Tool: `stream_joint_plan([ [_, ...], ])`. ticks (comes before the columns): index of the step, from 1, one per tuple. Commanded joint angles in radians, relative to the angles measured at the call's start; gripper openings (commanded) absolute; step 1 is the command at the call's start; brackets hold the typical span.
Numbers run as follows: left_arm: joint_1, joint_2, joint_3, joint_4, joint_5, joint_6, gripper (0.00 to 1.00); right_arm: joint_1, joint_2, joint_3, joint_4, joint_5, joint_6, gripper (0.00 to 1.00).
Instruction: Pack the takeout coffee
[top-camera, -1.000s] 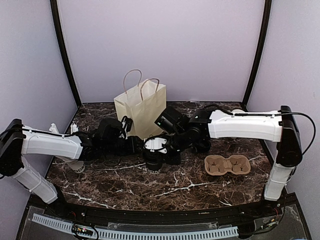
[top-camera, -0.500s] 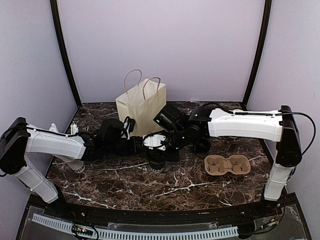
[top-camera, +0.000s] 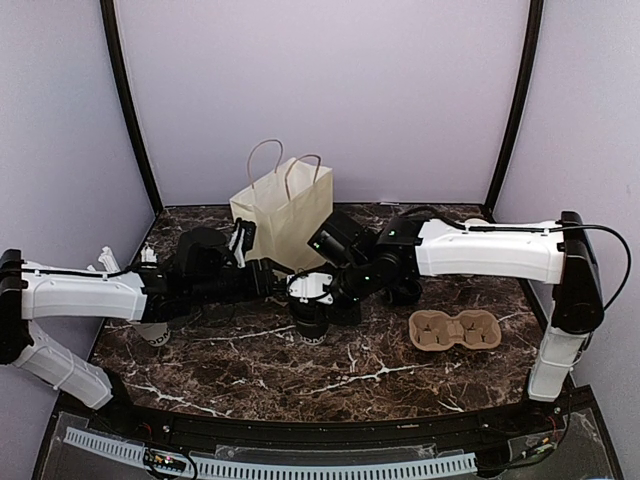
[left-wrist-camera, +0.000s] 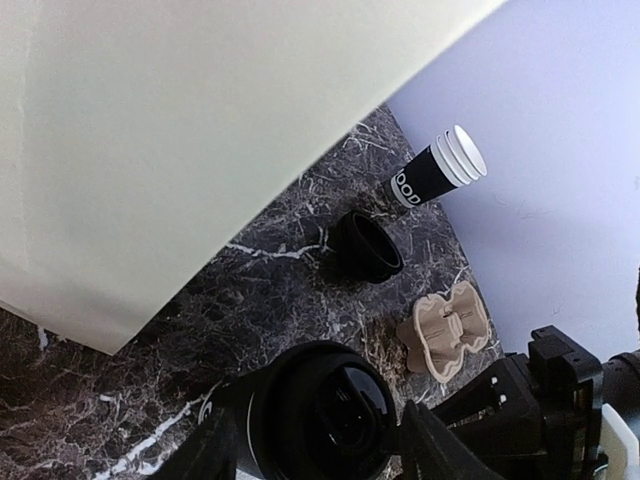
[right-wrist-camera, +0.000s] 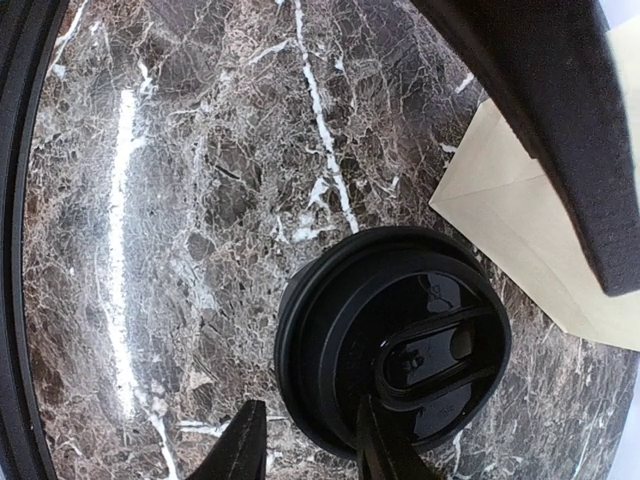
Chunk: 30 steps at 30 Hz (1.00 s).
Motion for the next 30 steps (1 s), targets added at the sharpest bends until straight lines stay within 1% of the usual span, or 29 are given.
stream_joint_plan([
  [1,0.004,0.034,0.001,0.042,0.016,0.014,0.60,0.008,-0.011,-0.013,0.021,-0.007,-0.020,0.32],
  [5,0.004,0.105,0.035,0.067,0.029,0.011,0.62,0.008,-0.014,-0.025,0.022,-0.007,-0.030,0.31],
  [8,0.003,0.150,0.045,0.119,0.063,-0.001,0.60,0.008,-0.017,-0.034,0.022,-0.008,-0.030,0.30],
  [12,-0.004,0.206,0.068,0.137,0.078,-0.006,0.56,0.008,-0.017,-0.039,0.019,-0.010,-0.031,0.30],
  [20,-0.005,0.275,0.066,0.159,0.086,-0.046,0.47,0.008,-0.002,-0.021,0.017,-0.007,-0.024,0.29],
  [26,-0.009,0.292,0.043,0.154,0.108,-0.066,0.38,0.007,0.001,-0.016,0.033,0.021,-0.015,0.29],
  [30,-0.012,0.293,0.018,0.147,0.110,-0.078,0.36,0.008,-0.002,-0.006,0.041,0.049,0.004,0.28],
])
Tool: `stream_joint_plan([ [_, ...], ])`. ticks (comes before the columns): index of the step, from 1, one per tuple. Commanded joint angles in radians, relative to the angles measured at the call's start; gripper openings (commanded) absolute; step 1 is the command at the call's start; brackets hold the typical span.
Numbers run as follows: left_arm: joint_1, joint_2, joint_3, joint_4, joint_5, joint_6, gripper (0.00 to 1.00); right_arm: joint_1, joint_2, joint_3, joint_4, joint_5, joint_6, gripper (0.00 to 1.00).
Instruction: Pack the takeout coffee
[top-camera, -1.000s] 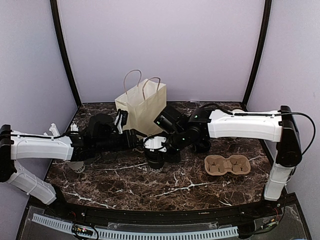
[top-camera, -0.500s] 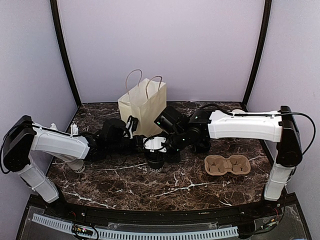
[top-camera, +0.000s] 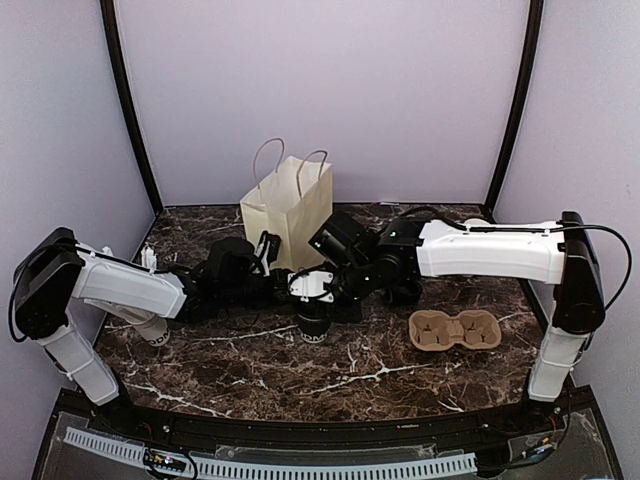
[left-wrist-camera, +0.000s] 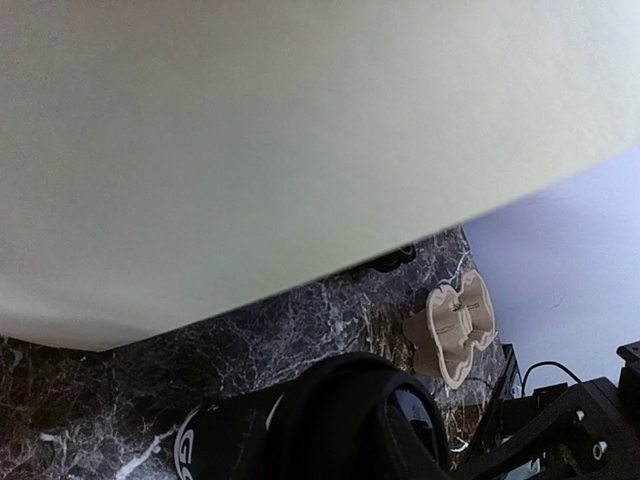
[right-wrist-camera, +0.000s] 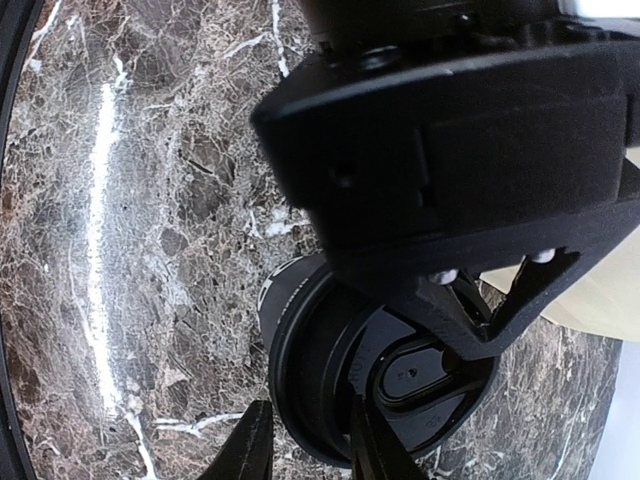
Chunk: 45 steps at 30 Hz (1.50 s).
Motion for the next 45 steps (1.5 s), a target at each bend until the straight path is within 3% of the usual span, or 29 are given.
stream_joint_plan([
  [1,-0.010,0.016,-0.036,-0.039,0.015,-0.027,0.35,0.009,0.002,0.014,0.011,0.011,0.031,0.28],
  [14,-0.032,-0.004,-0.078,-0.052,0.000,-0.046,0.32,0.010,-0.026,0.077,-0.043,-0.063,0.058,0.30],
  [45,-0.036,-0.024,-0.119,-0.078,-0.019,-0.044,0.31,0.052,0.035,-0.088,0.001,0.088,-0.017,0.30],
])
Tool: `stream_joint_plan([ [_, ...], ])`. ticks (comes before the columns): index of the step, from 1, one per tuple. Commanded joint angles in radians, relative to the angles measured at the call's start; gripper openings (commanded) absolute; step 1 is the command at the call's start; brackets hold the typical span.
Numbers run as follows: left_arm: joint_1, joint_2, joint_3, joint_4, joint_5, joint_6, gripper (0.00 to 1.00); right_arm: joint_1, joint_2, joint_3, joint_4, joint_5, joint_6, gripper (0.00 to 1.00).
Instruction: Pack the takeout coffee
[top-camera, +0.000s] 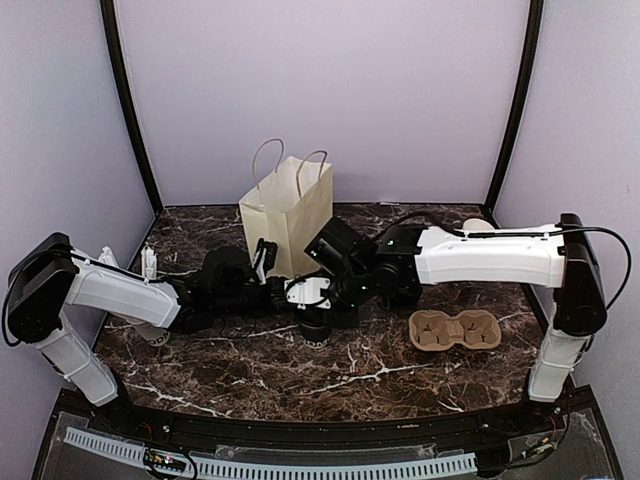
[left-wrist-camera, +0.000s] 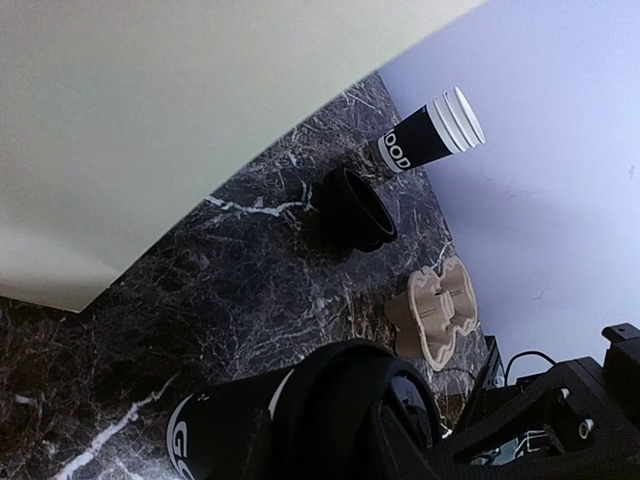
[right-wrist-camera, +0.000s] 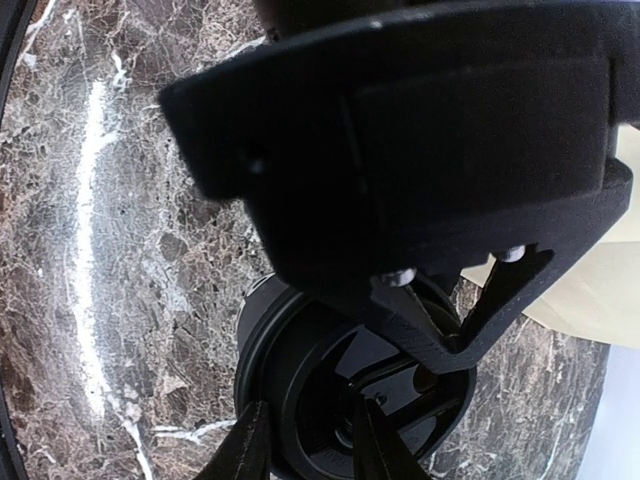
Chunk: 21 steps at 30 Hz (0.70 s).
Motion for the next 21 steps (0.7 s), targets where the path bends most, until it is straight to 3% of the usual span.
stream_joint_plan([
  [1,-0.004,0.016,-0.043,-0.141,-0.010,0.006,0.31,0.021,0.039,-0.072,-0.022,0.036,-0.018,0.30],
  [6,-0.005,0.014,-0.054,-0.148,-0.014,0.006,0.31,0.040,0.057,-0.152,0.030,0.077,-0.018,0.30],
  [13,-0.005,0.023,-0.056,-0.159,-0.015,0.010,0.31,0.097,0.092,-0.332,0.198,0.263,-0.015,0.29],
  [21,-0.005,0.022,-0.053,-0.174,-0.018,0.016,0.31,0.107,0.027,-0.347,0.238,0.296,0.029,0.28],
])
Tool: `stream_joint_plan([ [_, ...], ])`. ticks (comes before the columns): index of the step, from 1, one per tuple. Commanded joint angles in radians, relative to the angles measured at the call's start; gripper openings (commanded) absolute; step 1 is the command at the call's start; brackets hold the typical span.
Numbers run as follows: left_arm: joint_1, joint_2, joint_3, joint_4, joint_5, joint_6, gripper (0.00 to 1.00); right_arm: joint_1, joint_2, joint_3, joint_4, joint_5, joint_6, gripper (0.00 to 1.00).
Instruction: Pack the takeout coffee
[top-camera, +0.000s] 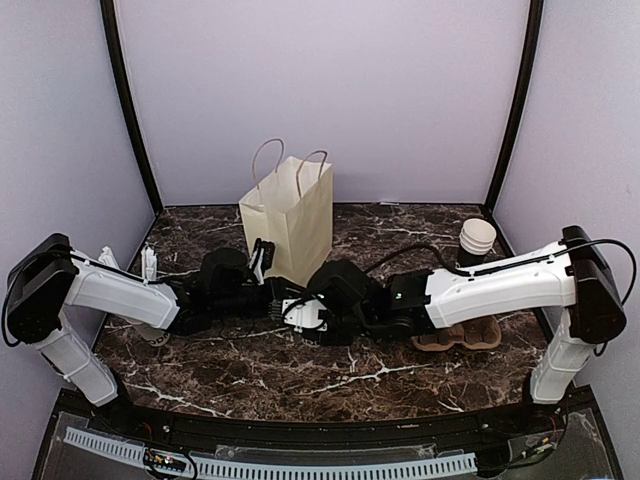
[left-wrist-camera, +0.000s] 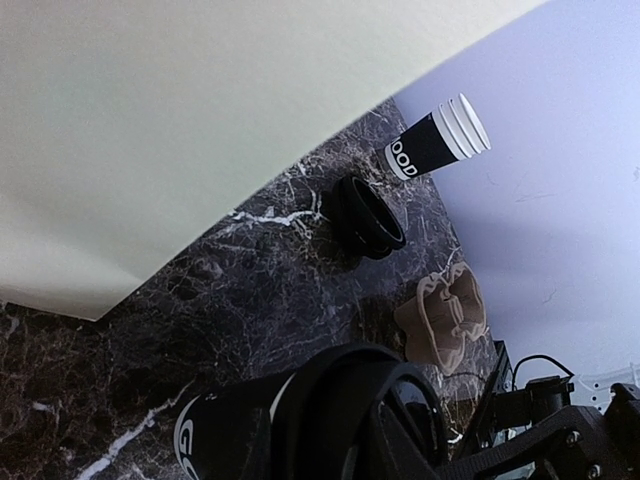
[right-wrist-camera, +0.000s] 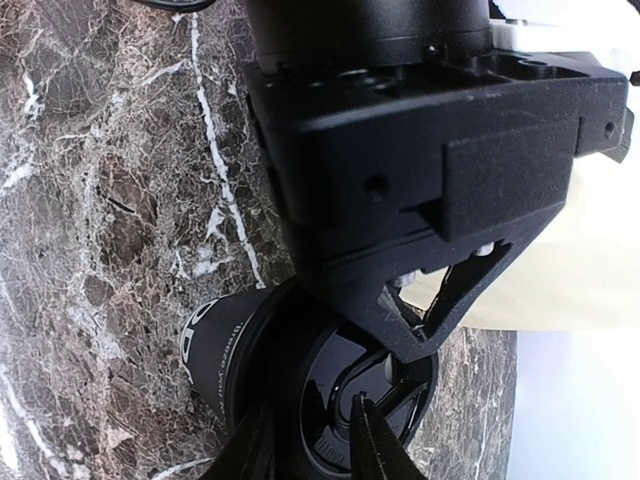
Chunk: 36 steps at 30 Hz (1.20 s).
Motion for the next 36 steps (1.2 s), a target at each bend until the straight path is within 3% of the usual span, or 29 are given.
stream_joint_plan([
  [1,-0.009,0.020,-0.031,-0.194,-0.007,-0.003,0.31,-0.011,0.060,-0.043,-0.196,-0.053,0.051,0.28],
  [8,-0.009,0.013,-0.011,-0.227,-0.021,0.019,0.31,-0.065,-0.029,0.197,-0.384,-0.376,0.108,0.31],
  [20,-0.010,-0.032,-0.012,-0.232,-0.015,0.039,0.32,-0.094,-0.048,0.231,-0.419,-0.435,0.106,0.33],
  [29,-0.012,-0.138,0.037,-0.243,-0.040,0.133,0.59,-0.157,-0.095,0.216,-0.429,-0.471,0.107,0.39],
  [36,-0.012,-0.195,0.077,-0.311,-0.068,0.166,0.66,-0.243,-0.112,0.207,-0.420,-0.545,0.140,0.40],
])
